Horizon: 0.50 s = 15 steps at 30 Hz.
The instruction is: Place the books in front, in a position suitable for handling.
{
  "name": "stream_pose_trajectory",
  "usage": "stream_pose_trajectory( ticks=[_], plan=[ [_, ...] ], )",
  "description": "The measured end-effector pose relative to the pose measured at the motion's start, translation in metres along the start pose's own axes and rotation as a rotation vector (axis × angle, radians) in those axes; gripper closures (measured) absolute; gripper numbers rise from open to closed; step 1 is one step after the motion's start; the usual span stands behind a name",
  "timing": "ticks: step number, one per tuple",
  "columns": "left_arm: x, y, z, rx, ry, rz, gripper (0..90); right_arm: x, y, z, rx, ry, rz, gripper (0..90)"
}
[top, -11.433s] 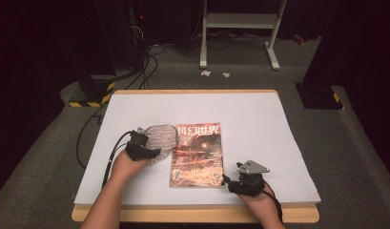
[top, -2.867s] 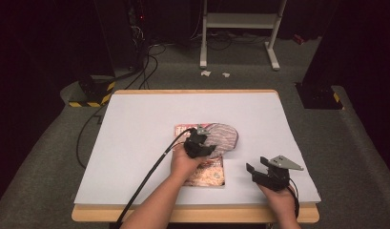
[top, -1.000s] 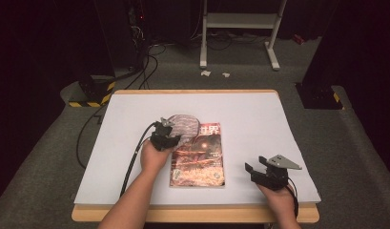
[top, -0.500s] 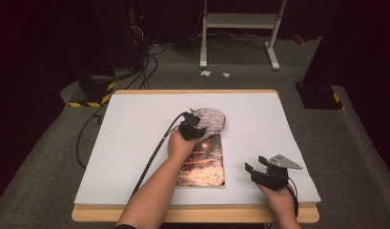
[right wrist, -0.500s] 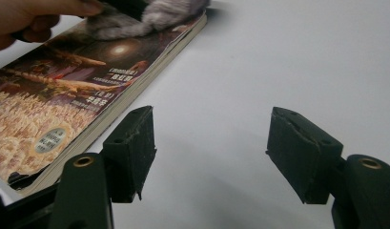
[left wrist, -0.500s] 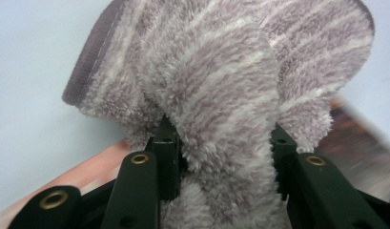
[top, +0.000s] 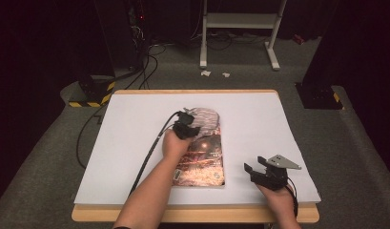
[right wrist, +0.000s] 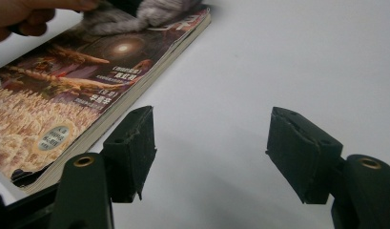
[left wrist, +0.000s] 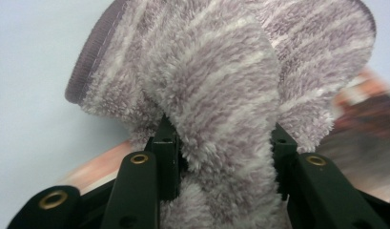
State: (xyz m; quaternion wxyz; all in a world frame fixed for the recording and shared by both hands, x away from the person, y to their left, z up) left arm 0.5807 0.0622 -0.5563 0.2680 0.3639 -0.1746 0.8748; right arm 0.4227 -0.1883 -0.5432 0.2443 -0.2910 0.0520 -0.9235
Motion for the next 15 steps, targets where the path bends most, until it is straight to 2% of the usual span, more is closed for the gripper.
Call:
stream_pose_trajectory(
  ticks=[4, 7, 10, 13, 15],
  plan=[
    [0.014, -0.033, -0.020, 0.041, -0.016, 0.046, 59.3, 0.000, 0.000, 0.000, 0.003, -0.002, -0.003, 33.1],
    [0.018, -0.044, -0.026, 0.054, -0.024, 0.055, 59.3, -0.001, 0.000, 0.000, 0.004, -0.004, -0.005, 33.1],
    [0.016, -0.039, -0.023, 0.044, -0.021, 0.059, 59.4, -0.002, -0.001, 0.000, 0.006, -0.004, -0.004, 33.1],
    [0.009, -0.027, -0.014, 0.038, -0.003, 0.048, 59.5, -0.001, -0.001, 0.000, 0.007, -0.005, -0.003, 33.1],
    [0.002, -0.011, -0.005, 0.025, 0.011, 0.026, 59.6, -0.001, 0.000, 0.000, 0.004, -0.003, -0.002, 33.1]
  ],
)
Point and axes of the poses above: each handheld gripper's, and its own axes: x roughly backward along the jaws, z roughly out of its top, y roughly to its right, the point moved 10 cm from there along -x, roughly forward along the jaws, and after that the axes turned 10 degrees about -x, right-handed, at the moved point
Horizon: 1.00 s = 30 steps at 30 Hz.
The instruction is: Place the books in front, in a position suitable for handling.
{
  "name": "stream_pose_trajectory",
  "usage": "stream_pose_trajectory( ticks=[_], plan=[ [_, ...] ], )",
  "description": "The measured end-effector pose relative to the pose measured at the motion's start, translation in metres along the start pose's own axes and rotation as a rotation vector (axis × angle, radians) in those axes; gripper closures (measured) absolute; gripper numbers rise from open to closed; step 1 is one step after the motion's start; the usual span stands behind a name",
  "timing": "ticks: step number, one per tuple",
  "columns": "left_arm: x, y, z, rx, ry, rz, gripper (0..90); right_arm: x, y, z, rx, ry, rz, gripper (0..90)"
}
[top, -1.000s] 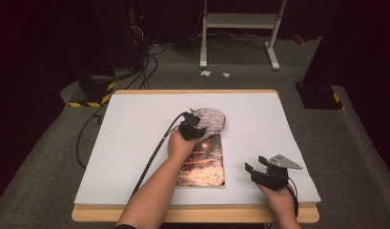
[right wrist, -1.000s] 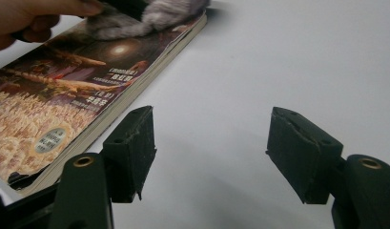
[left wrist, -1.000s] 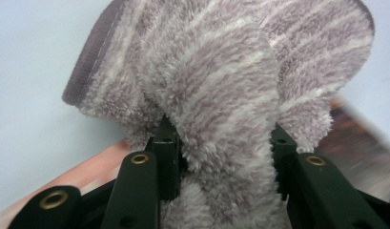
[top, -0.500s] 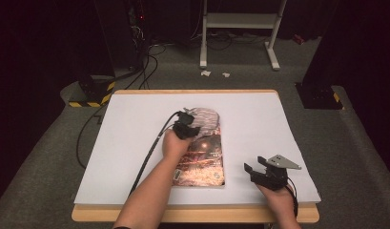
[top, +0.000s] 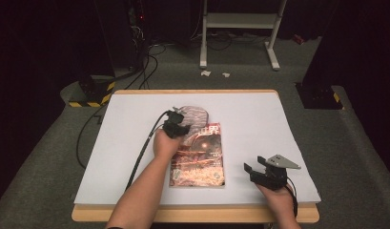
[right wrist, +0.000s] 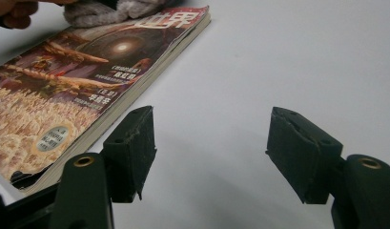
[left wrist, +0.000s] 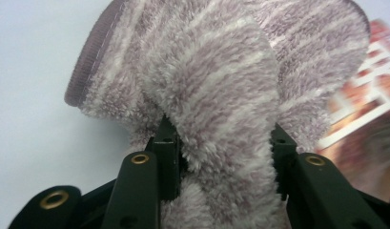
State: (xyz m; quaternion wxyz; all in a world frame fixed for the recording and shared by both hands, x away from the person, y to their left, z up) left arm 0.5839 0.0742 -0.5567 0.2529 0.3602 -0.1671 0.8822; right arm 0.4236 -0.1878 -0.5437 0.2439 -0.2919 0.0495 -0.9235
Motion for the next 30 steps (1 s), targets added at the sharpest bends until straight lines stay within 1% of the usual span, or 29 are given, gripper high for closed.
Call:
stream_pose_trajectory(
  ticks=[2, 3, 4, 5, 7, 9, 12, 13, 16, 17, 18, 19, 20, 22, 24, 25, 26, 27, 28, 30],
  plan=[
    [-0.006, 0.016, 0.009, -0.019, 0.007, -0.021, 59.6, 0.000, 0.001, 0.000, -0.004, 0.000, 0.002, 33.1],
    [-0.006, 0.016, 0.009, -0.019, 0.007, -0.021, 59.5, 0.000, 0.001, 0.000, -0.004, 0.000, 0.003, 33.1],
    [-0.010, 0.027, 0.015, -0.031, 0.012, -0.035, 59.5, 0.000, 0.001, 0.000, -0.004, 0.000, 0.003, 33.1],
    [-0.015, 0.043, 0.023, -0.043, 0.020, -0.056, 59.5, 0.001, 0.000, 0.000, -0.005, 0.003, 0.004, 33.1],
    [-0.019, 0.061, 0.032, -0.057, 0.031, -0.080, 59.5, 0.001, 0.000, 0.000, -0.003, 0.003, 0.006, 33.1],
    [-0.023, 0.076, 0.039, -0.074, 0.039, -0.099, 59.5, 0.001, 0.000, 0.000, -0.003, 0.004, 0.007, 33.1],
    [-0.027, 0.091, 0.046, -0.069, 0.049, -0.122, 59.3, 0.001, 0.000, 0.000, -0.004, 0.002, 0.008, 33.1],
    [-0.028, 0.095, 0.048, -0.072, 0.049, -0.131, 59.3, 0.000, 0.000, 0.000, -0.004, 0.001, 0.008, 33.1],
    [-0.030, 0.105, 0.051, -0.089, 0.054, -0.136, 59.2, 0.000, -0.001, 0.000, -0.003, 0.001, 0.010, 33.2],
    [-0.030, 0.105, 0.051, -0.089, 0.054, -0.136, 59.1, 0.000, -0.001, 0.000, -0.003, 0.002, 0.011, 33.2],
    [-0.031, 0.106, 0.051, -0.103, 0.054, -0.124, 59.2, 0.000, -0.001, 0.000, -0.002, 0.002, 0.011, 33.2],
    [-0.031, 0.106, 0.051, -0.103, 0.054, -0.124, 59.2, 0.000, -0.001, 0.000, -0.002, 0.002, 0.011, 33.2],
    [-0.030, 0.104, 0.050, -0.110, 0.053, -0.130, 59.2, 0.000, -0.002, 0.000, -0.003, 0.002, 0.012, 33.1],
    [-0.026, 0.096, 0.046, -0.108, 0.049, -0.138, 59.2, 0.000, -0.002, 0.000, -0.002, 0.001, 0.011, 33.2],
    [-0.022, 0.082, 0.040, -0.095, 0.038, -0.120, 59.2, 0.000, -0.001, 0.000, -0.002, 0.002, 0.012, 33.2],
    [-0.022, 0.082, 0.040, -0.095, 0.038, -0.120, 59.1, 0.000, -0.001, 0.000, -0.002, 0.002, 0.012, 33.2],
    [-0.019, 0.072, 0.036, -0.080, 0.034, -0.111, 59.1, 0.000, -0.001, 0.000, -0.001, 0.000, 0.011, 33.2],
    [-0.015, 0.056, 0.027, -0.066, 0.022, -0.090, 59.2, 0.000, -0.002, -0.001, -0.001, 0.000, 0.011, 33.2],
    [-0.013, 0.046, 0.021, -0.058, 0.018, -0.073, 59.2, 0.000, -0.002, -0.001, -0.001, 0.000, 0.010, 33.3],
    [-0.006, 0.027, 0.010, -0.028, 0.016, -0.052, 59.3, 0.000, -0.002, 0.000, 0.000, -0.001, 0.009, 33.2]
  ],
)
Point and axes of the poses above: each handheld gripper's, and its own axes: x roughly backward along the jaws, z roughly out of its top, y roughly to its right, the point moved 10 cm from there along -x, roughly forward along the jaws, and after that the axes turned 10 degrees about -x, right-handed, at the moved point
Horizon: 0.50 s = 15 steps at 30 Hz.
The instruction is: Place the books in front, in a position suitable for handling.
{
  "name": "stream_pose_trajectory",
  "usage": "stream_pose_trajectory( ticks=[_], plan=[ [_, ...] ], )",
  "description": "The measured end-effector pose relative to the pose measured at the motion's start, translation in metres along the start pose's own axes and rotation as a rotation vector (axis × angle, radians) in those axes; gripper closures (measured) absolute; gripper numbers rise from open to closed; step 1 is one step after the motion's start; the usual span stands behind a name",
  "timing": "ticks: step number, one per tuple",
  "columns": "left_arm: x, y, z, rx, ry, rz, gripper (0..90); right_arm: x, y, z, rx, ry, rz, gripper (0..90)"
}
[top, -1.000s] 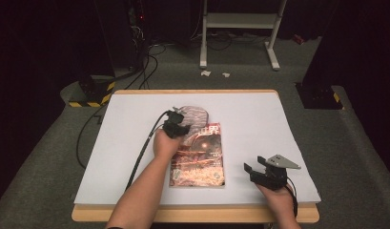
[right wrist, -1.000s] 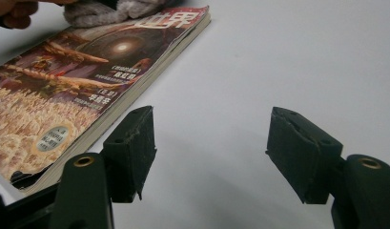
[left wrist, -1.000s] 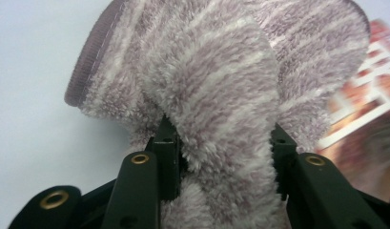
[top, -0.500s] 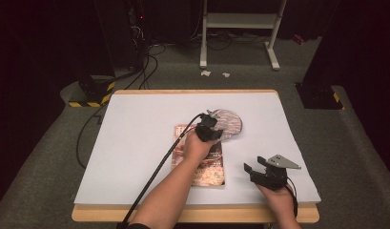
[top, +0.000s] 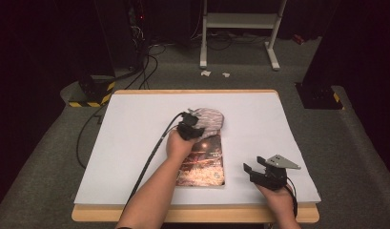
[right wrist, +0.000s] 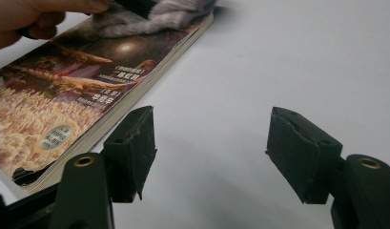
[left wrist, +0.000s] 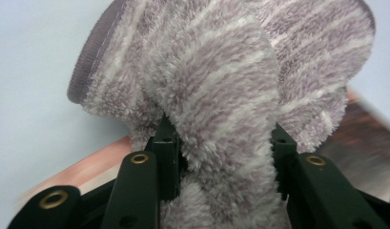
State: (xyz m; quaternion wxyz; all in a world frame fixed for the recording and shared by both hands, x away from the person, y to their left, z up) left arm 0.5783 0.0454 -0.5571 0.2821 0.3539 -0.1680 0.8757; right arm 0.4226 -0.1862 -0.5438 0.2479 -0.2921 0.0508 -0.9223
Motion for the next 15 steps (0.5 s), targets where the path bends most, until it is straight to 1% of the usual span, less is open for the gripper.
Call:
stream_pose_trajectory(
  ticks=[1, 5, 6, 7, 8, 9, 10, 12, 15],
  plan=[
    [0.004, -0.009, -0.005, 0.016, -0.002, 0.010, 59.4, 0.000, 0.000, 0.000, 0.000, 0.000, -0.001, 33.2],
    [0.019, -0.042, -0.026, 0.054, -0.015, 0.059, 59.5, -0.001, 0.000, -0.001, 0.005, -0.004, -0.005, 33.2],
    [0.023, -0.049, -0.030, 0.067, -0.016, 0.066, 59.5, -0.001, -0.001, -0.001, 0.006, -0.005, -0.006, 33.3],
    [0.023, -0.049, -0.030, 0.067, -0.016, 0.066, 59.5, -0.001, -0.001, -0.001, 0.006, -0.005, -0.006, 33.3],
    [0.028, -0.060, -0.038, 0.090, -0.020, 0.075, 59.5, -0.002, -0.001, -0.001, 0.006, -0.006, -0.008, 33.3],
    [0.030, -0.065, -0.042, 0.097, -0.021, 0.077, 59.5, -0.002, -0.001, -0.001, 0.006, -0.006, -0.009, 33.3],
    [0.030, -0.065, -0.042, 0.097, -0.021, 0.077, 59.5, -0.002, -0.001, -0.001, 0.006, -0.006, -0.009, 33.3],
    [0.032, -0.069, -0.045, 0.099, -0.019, 0.085, 59.5, -0.002, 0.000, -0.001, 0.007, -0.009, -0.011, 33.3],
    [0.033, -0.068, -0.045, 0.105, -0.016, 0.090, 59.5, -0.002, 0.000, -0.002, 0.006, -0.009, -0.011, 33.3]
  ],
)
Point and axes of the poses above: each handheld gripper's, and its own axes: x roughly backward along the jaws, z roughly out of its top, y roughly to its right, the point moved 10 cm from there along -x, roughly forward along the jaws, and after that the axes turned 10 degrees about -x, right-handed, at the moved point
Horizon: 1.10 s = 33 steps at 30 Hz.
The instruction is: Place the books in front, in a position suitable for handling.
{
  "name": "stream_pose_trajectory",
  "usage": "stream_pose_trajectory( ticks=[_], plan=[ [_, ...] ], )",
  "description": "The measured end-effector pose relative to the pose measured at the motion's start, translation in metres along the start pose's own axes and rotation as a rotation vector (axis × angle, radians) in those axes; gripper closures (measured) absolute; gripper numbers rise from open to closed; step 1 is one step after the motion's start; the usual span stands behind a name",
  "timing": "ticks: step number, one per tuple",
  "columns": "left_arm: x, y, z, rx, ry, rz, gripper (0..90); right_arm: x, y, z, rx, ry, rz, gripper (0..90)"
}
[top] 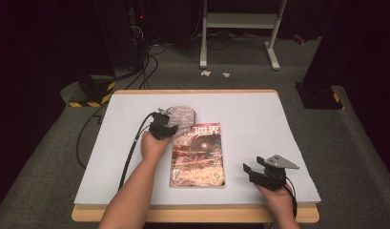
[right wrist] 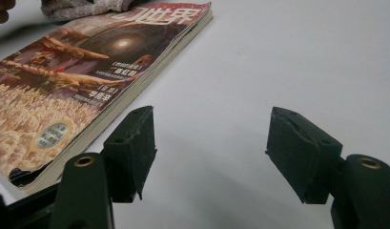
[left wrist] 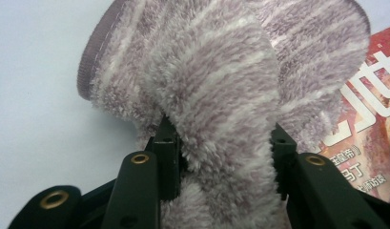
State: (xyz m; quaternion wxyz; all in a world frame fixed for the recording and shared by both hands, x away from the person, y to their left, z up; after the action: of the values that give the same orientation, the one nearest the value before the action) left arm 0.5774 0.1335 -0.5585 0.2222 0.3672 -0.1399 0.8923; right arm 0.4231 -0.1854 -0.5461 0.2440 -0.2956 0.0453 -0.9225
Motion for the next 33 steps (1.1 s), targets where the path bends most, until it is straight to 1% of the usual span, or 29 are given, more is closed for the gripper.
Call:
stream_pose_trajectory(
  ticks=[2, 4, 6, 8, 9, 10, 11, 12, 19, 21, 23, 27, 29, 33],
  plan=[
    [0.000, 0.001, 0.000, -0.004, -0.001, 0.007, 59.6, 0.000, 0.000, 0.000, 0.000, -0.002, 0.000, 33.3],
    [-0.001, 0.000, 0.000, 0.002, 0.001, 0.000, 59.6, 0.000, 0.000, 0.000, 0.001, -0.001, 0.001, 33.3],
    [0.000, -0.001, 0.000, 0.000, 0.001, 0.002, 59.6, 0.000, 0.000, 0.000, 0.000, 0.001, 0.001, 33.3],
    [0.002, -0.006, -0.002, -0.015, -0.006, 0.026, 59.6, 0.001, 0.001, 0.000, -0.002, 0.003, 0.001, 33.3],
    [0.004, -0.012, -0.006, -0.030, -0.022, 0.059, 59.6, 0.001, 0.001, 0.001, -0.003, 0.004, 0.002, 33.3],
    [0.004, -0.012, -0.006, -0.030, -0.022, 0.059, 59.6, 0.001, 0.001, 0.001, -0.003, 0.004, 0.002, 33.3],
    [0.006, -0.015, -0.009, -0.020, -0.025, 0.059, 59.6, 0.001, 0.001, 0.001, -0.002, 0.005, 0.002, 33.3],
    [0.012, -0.020, -0.011, 0.008, -0.015, 0.050, 59.7, 0.001, 0.000, 0.001, -0.001, 0.005, 0.003, 33.3],
    [0.047, -0.036, -0.015, 0.006, 0.049, 0.060, 59.7, 0.000, 0.000, 0.001, 0.004, 0.005, 0.005, 33.3],
    [0.056, -0.041, -0.020, 0.002, 0.048, 0.064, 59.7, 0.000, -0.001, 0.001, 0.005, 0.003, 0.004, 33.3],
    [0.064, -0.046, -0.028, 0.008, 0.044, 0.069, 59.7, -0.001, -0.002, 0.001, 0.011, 0.000, 0.003, 33.8],
    [0.078, -0.057, -0.048, 0.031, 0.037, 0.067, 59.6, -0.001, -0.005, 0.001, 0.019, 0.001, 0.002, 34.5],
    [0.085, -0.061, -0.059, 0.045, 0.034, 0.061, 59.5, -0.001, -0.006, 0.000, 0.020, -0.006, 0.001, 34.8],
    [0.093, -0.066, -0.078, 0.058, 0.021, 0.062, 59.1, -0.004, -0.008, -0.002, 0.025, -0.017, 0.000, 35.4]
  ],
)
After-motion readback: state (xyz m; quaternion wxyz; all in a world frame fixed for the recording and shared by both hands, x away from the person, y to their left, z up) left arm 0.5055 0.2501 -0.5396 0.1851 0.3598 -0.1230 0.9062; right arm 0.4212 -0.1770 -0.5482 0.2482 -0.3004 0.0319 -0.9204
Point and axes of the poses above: each handheld gripper's, and its own axes: x roughly backward along the jaws, z roughly out of its top, y roughly to its right, the point moved 10 cm from there along -x, roughly forward along the jaws, and after that the axes turned 10 degrees about -x, right-handed, at the moved point
